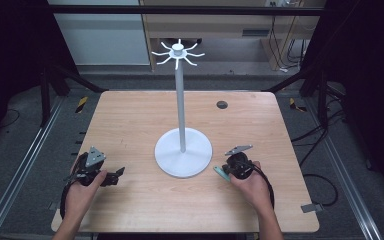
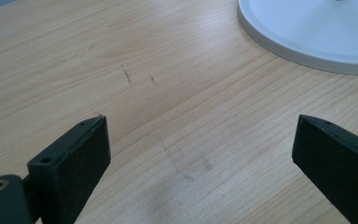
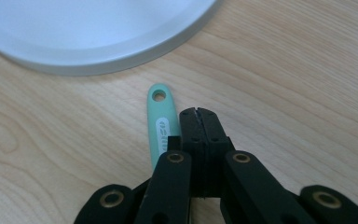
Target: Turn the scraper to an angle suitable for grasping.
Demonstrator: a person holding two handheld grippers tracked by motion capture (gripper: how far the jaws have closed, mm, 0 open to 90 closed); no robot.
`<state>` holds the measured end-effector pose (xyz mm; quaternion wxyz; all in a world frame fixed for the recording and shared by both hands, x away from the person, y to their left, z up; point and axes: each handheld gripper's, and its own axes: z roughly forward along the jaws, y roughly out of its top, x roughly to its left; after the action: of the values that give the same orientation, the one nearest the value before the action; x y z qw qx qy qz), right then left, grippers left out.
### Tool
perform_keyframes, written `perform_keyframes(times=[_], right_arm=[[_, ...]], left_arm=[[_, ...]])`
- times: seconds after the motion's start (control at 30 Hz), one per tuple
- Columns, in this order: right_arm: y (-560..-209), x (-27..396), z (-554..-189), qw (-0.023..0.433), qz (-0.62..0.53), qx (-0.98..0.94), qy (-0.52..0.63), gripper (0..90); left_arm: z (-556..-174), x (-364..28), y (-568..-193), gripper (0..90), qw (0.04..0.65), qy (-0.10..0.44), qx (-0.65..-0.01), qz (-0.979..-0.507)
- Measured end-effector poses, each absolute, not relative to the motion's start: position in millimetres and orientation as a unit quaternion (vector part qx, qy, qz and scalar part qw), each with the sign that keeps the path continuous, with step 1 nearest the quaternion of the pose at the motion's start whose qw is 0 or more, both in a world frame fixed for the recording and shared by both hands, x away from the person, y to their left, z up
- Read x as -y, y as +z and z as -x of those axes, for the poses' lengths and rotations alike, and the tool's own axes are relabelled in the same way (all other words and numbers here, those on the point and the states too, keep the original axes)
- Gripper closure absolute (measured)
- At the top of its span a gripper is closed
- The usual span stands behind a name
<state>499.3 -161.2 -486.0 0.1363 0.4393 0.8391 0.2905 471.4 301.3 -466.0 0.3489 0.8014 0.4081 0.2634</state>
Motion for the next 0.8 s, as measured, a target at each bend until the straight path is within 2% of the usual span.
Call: perform_keyframes(times=[0.33, 0.8], right_arm=[[-465, 159, -490, 0.157, -0.423, -0.842, 0.297, 90.0], [-445, 152, -482, 0.167, -0.398, -0.876, 0.215, 87.3]], left_arm=[[-471, -299, -468, 3.8, 0.354, 0.253, -0.410, -0.802], [-471, -304, -467, 3.7, 0.359, 0.255, -0.417, -0.795]])
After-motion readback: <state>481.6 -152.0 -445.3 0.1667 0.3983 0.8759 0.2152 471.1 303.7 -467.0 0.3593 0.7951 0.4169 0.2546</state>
